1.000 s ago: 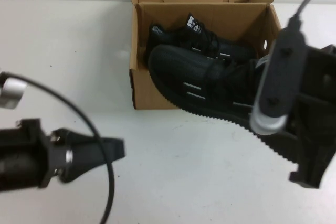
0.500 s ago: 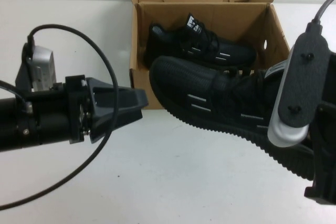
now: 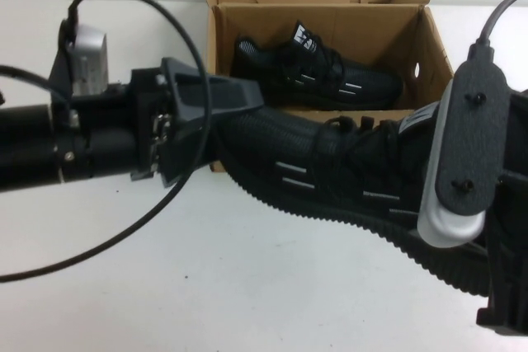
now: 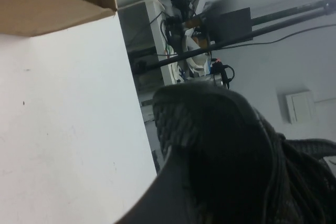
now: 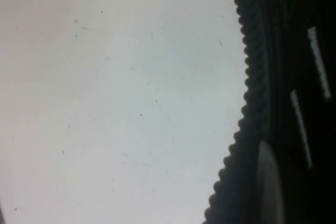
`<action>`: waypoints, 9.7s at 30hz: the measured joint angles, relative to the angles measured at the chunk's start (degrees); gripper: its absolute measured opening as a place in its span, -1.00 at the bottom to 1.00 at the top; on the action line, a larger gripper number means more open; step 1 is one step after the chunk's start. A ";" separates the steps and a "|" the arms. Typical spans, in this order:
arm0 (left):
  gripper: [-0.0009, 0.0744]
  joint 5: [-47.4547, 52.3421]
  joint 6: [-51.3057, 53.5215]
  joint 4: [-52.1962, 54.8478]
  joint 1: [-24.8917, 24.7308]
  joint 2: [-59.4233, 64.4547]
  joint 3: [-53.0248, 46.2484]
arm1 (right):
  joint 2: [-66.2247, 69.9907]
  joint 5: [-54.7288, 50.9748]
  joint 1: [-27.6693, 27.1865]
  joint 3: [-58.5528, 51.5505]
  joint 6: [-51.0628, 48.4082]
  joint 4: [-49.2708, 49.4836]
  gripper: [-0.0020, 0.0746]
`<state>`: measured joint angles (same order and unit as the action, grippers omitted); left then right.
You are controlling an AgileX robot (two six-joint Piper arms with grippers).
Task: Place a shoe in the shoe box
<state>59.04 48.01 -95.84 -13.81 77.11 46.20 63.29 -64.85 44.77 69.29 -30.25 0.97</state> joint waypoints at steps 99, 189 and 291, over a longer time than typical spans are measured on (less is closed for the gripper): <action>0.80 -4.04 12.58 0.15 -0.32 8.22 9.43 | -0.78 44.23 0.00 -16.62 123.59 -21.89 -0.95; -0.98 -7.13 -2.85 72.67 9.33 -35.58 4.31 | 43.36 12.58 -29.55 34.06 6.43 37.06 -0.13; -0.98 -40.05 -50.62 100.30 4.98 -75.00 -38.52 | -56.75 45.84 -29.55 -57.18 0.11 27.97 -0.99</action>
<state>18.99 -2.62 4.46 -8.84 2.11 7.69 6.54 -19.01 15.22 12.11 -30.15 28.94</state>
